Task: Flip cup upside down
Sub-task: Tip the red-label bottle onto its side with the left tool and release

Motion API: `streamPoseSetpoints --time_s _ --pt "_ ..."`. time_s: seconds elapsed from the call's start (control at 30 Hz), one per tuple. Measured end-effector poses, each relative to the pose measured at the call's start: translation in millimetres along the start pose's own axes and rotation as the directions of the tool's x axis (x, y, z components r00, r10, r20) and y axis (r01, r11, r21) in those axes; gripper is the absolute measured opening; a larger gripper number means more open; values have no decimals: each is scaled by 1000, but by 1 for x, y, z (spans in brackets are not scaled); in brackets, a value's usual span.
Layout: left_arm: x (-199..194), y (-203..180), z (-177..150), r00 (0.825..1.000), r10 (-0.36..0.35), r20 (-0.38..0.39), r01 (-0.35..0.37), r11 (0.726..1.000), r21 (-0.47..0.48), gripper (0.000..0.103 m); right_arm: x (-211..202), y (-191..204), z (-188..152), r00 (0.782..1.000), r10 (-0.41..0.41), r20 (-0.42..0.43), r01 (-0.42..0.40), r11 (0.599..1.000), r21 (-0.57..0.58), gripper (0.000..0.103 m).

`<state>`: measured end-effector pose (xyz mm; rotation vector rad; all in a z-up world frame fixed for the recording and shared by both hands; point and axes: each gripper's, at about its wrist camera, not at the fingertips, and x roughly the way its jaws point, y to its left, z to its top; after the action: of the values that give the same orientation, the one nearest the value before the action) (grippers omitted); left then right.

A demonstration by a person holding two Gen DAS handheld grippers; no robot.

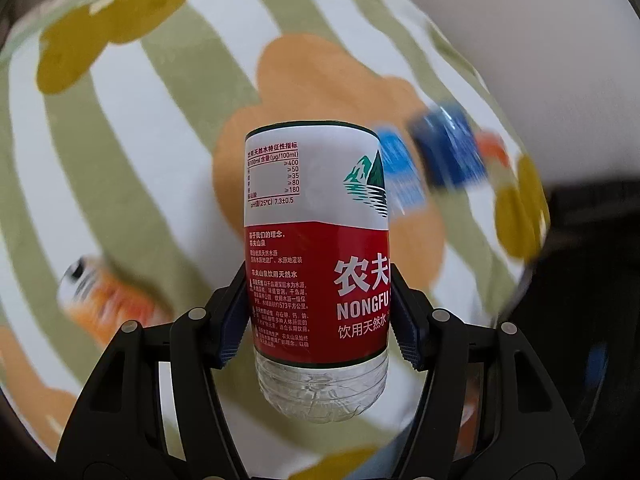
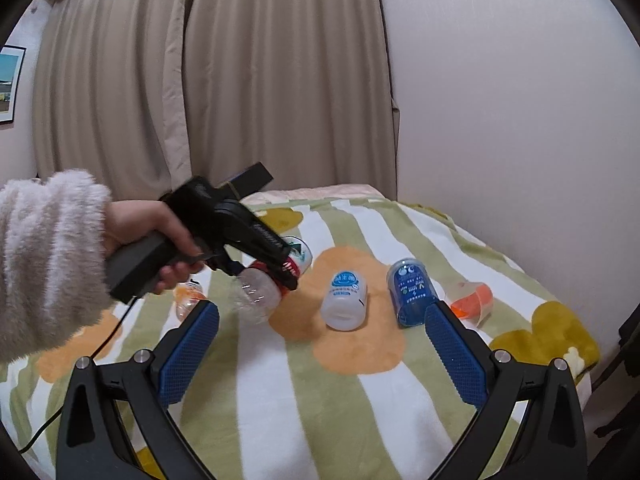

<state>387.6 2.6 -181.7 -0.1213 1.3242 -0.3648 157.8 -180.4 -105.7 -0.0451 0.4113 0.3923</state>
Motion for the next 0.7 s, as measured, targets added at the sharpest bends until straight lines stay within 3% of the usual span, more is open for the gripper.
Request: streamPoseSetpoints --time_s 0.2,0.37,0.6,0.7 --pt "-7 -37 -66 993 80 -84 -60 974 218 59 -35 7 2 1000 -10 20 10 1000 4 103" --pt "16 -50 -105 975 206 -86 -162 916 366 59 -50 9 -5 1000 -21 6 21 1000 21 103" --pt "50 -49 -110 953 297 -65 -233 852 469 59 -63 2 -15 998 -58 -21 59 998 23 103" --pt "55 -49 -112 951 305 -58 -235 831 505 61 -67 -1 -20 997 -71 -35 72 997 23 103"
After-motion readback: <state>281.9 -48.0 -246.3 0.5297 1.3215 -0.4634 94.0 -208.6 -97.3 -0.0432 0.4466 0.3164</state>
